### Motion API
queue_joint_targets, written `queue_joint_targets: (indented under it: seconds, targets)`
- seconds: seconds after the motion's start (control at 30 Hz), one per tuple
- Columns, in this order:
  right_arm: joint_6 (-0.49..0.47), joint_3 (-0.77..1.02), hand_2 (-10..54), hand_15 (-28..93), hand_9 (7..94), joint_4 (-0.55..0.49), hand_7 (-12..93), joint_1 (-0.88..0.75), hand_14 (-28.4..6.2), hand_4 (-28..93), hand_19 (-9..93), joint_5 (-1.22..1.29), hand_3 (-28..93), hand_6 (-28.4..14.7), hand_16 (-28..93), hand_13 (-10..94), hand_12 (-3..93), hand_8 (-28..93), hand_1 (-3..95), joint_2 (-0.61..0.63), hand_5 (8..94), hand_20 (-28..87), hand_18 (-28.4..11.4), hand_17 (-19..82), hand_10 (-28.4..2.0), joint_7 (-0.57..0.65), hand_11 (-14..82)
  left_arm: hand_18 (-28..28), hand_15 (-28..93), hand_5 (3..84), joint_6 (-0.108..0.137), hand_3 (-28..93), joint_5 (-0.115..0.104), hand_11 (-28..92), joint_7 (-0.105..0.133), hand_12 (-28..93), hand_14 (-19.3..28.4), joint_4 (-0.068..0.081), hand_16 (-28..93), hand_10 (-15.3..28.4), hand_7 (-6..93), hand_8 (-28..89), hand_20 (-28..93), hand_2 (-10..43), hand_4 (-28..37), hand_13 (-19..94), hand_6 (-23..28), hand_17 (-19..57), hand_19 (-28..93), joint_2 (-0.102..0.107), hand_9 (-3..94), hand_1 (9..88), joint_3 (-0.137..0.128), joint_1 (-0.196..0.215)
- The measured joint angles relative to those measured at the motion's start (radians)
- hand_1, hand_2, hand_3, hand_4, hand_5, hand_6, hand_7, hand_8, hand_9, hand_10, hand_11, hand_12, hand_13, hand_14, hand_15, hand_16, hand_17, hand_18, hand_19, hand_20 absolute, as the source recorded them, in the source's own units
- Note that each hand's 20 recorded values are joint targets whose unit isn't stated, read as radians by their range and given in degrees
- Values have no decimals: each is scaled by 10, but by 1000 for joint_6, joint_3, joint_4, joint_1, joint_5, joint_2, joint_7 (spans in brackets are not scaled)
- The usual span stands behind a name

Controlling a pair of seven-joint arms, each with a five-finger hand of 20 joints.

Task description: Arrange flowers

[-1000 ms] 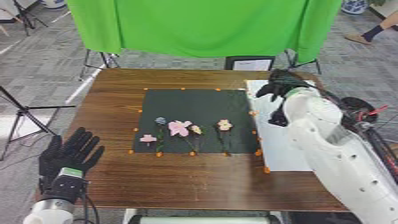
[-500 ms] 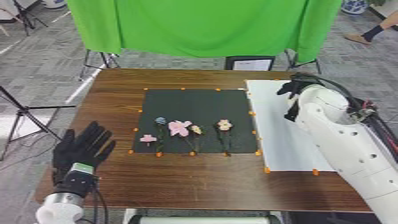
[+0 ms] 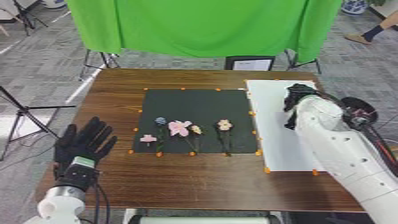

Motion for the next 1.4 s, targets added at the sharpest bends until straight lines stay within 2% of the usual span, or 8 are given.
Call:
queue_joint_targets:
  seconds: [0.13, 0.3, 0.5, 0.7, 0.8, 1.03, 1.2, 1.4]
  targets:
    - [94, -3, -95, 415, 803, -19, 398, -26, -19, -283, 861, 11, 674, 1, 398, 751, 450, -26, 663, -6, 669, 197, -120, 482, -74, 74, 164, 171, 451, 475, -1, 719, -20, 258, -11, 120, 167, 0, -86, 161, 170, -87, 127, 180, -283, 272, 105, -69, 441, -11, 395, 246, -6, 6]
    - [150, -5, -95, 419, 807, -55, 444, -65, -16, -283, 883, 9, 679, 1, 422, 751, 472, 1, 672, 0, 676, 174, -104, 488, -67, 81, 172, 171, 454, 475, -1, 717, -21, 258, -16, 119, 166, -2, -89, 161, 169, -86, 126, 182, -283, 273, 105, -70, 443, -17, 395, 248, -19, 25]
    - [293, -27, -95, 423, 807, -143, 460, -150, -14, -283, 899, -1, 686, 0, 437, 748, 481, 8, 671, 51, 674, 142, -94, 492, -71, 27, 174, 171, 456, 476, -1, 717, -20, 258, -16, 119, 167, -3, -90, 163, 169, -86, 124, 183, -283, 273, 105, -70, 443, -18, 394, 249, -28, 40]
    - [277, -1, -95, 422, 804, -327, 461, -240, -15, -283, 909, 9, 702, -1, 442, 747, 486, 9, 663, 96, 673, 129, -92, 489, -73, -19, 175, 171, 455, 475, -2, 718, -19, 259, -12, 119, 166, -8, -91, 162, 169, -86, 123, 183, -283, 273, 104, -70, 444, -21, 394, 248, -46, 57]
    - [247, 16, -95, 422, 801, -384, 462, -248, -16, -283, 911, 45, 703, -2, 442, 744, 487, 7, 662, 86, 672, 124, -94, 486, -74, -53, 175, 171, 455, 475, -2, 717, -19, 259, -12, 119, 166, -10, -91, 162, 170, -86, 123, 183, -283, 273, 104, -70, 444, -23, 394, 249, -53, 68]
    - [222, 9, -95, 423, 799, -412, 461, -236, -20, -283, 915, 60, 705, -1, 443, 741, 486, 3, 660, -4, 669, 120, -96, 481, -73, -86, 175, 171, 455, 474, -2, 716, -19, 260, -13, 119, 167, -9, -91, 162, 170, -87, 123, 183, -283, 272, 104, -70, 444, -24, 393, 249, -48, 71]
    - [213, -30, -95, 433, 794, -434, 458, -255, -30, -283, 916, -22, 713, -1, 444, 734, 485, -8, 656, -47, 668, 148, -121, 459, -73, -97, 177, 172, 456, 474, -2, 716, -18, 259, -14, 118, 167, -9, -91, 162, 171, -87, 123, 184, -283, 272, 103, -70, 445, -24, 393, 249, -44, 68]
    - [199, -37, -95, 449, 779, -458, 432, -302, -41, -283, 853, -22, 716, -7, 424, 711, 457, -30, 616, -53, 659, 238, -152, 442, -81, -101, 168, 172, 457, 474, -1, 716, -18, 260, -13, 119, 167, -9, -91, 162, 171, -87, 122, 184, -283, 272, 103, -70, 445, -24, 393, 250, -49, 69]
